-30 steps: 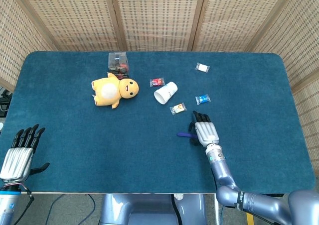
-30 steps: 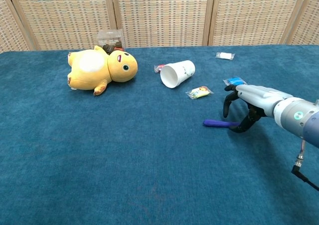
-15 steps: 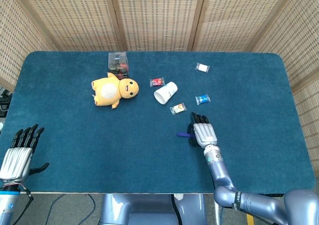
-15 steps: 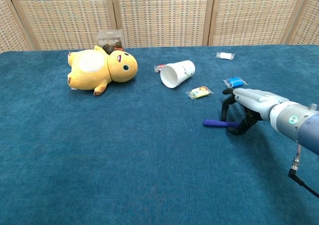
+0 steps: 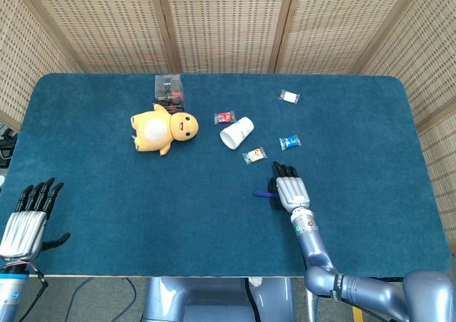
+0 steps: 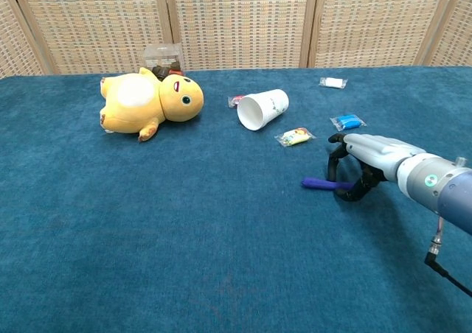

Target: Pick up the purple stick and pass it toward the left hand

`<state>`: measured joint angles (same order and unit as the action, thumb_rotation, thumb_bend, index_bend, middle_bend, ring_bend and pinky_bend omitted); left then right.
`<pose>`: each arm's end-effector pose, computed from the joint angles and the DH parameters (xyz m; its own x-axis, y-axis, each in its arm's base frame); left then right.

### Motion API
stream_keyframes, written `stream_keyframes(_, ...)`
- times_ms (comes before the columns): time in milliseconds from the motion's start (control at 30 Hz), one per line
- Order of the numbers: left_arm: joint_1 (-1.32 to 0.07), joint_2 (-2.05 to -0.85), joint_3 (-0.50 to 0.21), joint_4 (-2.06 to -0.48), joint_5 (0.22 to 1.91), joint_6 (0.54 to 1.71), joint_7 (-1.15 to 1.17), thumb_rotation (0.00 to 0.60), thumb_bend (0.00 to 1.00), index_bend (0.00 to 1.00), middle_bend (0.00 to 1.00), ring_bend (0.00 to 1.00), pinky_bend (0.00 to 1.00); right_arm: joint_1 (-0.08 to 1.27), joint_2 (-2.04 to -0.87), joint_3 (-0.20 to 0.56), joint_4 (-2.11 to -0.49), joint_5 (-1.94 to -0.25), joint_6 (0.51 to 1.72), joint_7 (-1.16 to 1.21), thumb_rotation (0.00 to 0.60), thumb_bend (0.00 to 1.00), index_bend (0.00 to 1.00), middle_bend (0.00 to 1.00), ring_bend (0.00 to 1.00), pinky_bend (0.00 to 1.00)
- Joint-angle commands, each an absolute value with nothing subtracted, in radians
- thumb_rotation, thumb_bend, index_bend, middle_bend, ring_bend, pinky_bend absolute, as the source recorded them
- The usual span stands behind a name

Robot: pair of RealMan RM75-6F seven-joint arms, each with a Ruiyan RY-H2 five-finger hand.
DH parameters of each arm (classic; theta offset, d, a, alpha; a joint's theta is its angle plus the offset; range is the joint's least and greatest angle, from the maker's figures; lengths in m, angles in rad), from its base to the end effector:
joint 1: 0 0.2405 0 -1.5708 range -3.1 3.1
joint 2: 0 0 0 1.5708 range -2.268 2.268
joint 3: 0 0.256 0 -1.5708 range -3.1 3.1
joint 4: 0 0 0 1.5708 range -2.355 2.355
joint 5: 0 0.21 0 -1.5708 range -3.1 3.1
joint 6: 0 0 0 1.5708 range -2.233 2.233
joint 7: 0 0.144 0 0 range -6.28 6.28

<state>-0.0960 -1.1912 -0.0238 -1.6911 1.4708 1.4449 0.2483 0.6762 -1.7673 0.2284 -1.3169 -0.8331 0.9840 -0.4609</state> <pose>-0.2932 0.1764 0.1218 0.4819 0.0764 0.8729 0.8759 -0.0150 -0.4822 -0.1847 -0.3346 -0.0678 0.3134 -0.3705 0.8744 -0.9482 -0.0716 0.3095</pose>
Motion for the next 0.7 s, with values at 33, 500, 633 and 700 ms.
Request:
stream_keyframes(33,-0.096,-1.192,-0.023,-1.691,1.471,1.444,0.25,0.6,0.0,0.0,0.0,0.0,0.0,0.675,-1.766,0.228,-1.316,-0.834,0.984,-0.458,0.6,0.55,0.54,0.1,0.0,0.0)
stream_keyframes(500,-0.106,-1.195,-0.028,-1.685,1.46,1.432,0.253,0.6,0.0,0.0,0.0,0.0,0.0,0.675,-1.748,0.245,-1.359,-0.845,0.986,-0.424,0.6,0.57,0.6,0.15,0.0,0.0)
stream_keyframes(633,-0.125,-1.192,-0.04,-1.676,1.459,1.415,0.26,0.6,0.0,0.0,0.0,0.0,0.0,0.683,-1.732,0.274,-1.404,-0.825,0.987,-0.417,0.6,0.57,0.6,0.16,0.0,0.0)
stream_keyframes(700,-0.14,-1.189,-0.048,-1.672,1.463,1.404,0.266,0.6,0.0,0.0,0.0,0.0,0.0,0.69,-1.724,0.291,-1.43,-0.809,0.987,-0.417,0.6,0.57,0.61,0.16,0.0,0.0)
